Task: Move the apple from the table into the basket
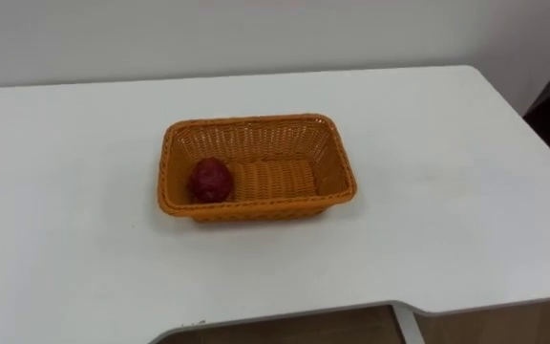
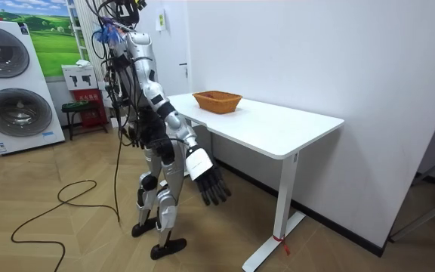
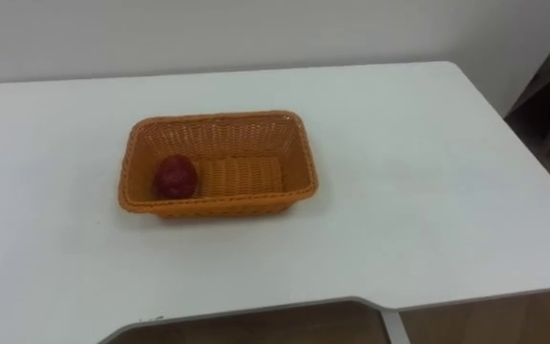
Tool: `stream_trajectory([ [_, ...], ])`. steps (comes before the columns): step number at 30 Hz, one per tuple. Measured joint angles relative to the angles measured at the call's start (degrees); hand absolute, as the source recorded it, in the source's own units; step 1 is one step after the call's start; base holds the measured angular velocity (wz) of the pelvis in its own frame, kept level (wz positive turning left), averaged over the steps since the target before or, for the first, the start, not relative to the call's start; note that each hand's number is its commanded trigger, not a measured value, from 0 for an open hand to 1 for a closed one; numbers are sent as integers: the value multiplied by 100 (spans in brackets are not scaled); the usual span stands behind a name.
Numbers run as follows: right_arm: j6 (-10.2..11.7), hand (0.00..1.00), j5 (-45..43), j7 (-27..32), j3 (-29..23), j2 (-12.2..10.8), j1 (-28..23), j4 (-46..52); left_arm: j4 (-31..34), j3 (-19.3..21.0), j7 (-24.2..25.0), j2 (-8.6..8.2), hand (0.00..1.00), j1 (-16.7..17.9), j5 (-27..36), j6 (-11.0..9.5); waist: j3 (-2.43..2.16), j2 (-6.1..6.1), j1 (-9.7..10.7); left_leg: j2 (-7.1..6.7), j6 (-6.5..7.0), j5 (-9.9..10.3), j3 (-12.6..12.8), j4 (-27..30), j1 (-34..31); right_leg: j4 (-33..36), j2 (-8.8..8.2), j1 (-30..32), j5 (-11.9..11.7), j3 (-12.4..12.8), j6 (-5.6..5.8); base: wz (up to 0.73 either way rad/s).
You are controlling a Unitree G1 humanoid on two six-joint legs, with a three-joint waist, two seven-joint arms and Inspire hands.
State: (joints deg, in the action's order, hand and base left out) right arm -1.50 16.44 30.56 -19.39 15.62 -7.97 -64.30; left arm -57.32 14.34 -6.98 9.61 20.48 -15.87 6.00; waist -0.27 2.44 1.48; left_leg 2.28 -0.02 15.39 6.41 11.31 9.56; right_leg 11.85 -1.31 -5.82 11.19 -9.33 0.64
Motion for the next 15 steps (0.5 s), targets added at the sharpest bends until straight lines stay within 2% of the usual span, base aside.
stream_trajectory([
  [3,-73,0,92,-391,424,-35,23,-285,-9,-34,-3,20,0,-15,0,33,16,8,-47,-3,1,0,-13,-5,1,-12,-12,19,7,-12,2,2],
  [6,-123,0,76,-873,689,-179,5,-583,-22,-116,26,6,0,-17,-5,34,27,30,-63,-1,1,1,-42,-15,3,-23,-8,-10,7,-41,2,6],
  [9,-257,0,71,-1475,1117,-273,-55,-753,-122,-116,41,-34,0,-65,-4,113,29,-26,-167,5,1,1,-49,-80,2,-36,11,-54,1,-37,5,0],
  [11,-315,0,63,-1712,1210,-345,-45,-758,-132,-117,45,-78,0,-102,-4,165,31,-57,-199,4,1,1,-56,-59,-1,-45,7,-61,1,-61,5,4],
  [15,-318,0,-60,-2162,1434,-486,74,-830,-190,-140,107,-169,0,-188,-1,177,34,-95,-211,-8,0,1,-108,-49,-16,-126,-14,-114,3,-161,10,11],
])
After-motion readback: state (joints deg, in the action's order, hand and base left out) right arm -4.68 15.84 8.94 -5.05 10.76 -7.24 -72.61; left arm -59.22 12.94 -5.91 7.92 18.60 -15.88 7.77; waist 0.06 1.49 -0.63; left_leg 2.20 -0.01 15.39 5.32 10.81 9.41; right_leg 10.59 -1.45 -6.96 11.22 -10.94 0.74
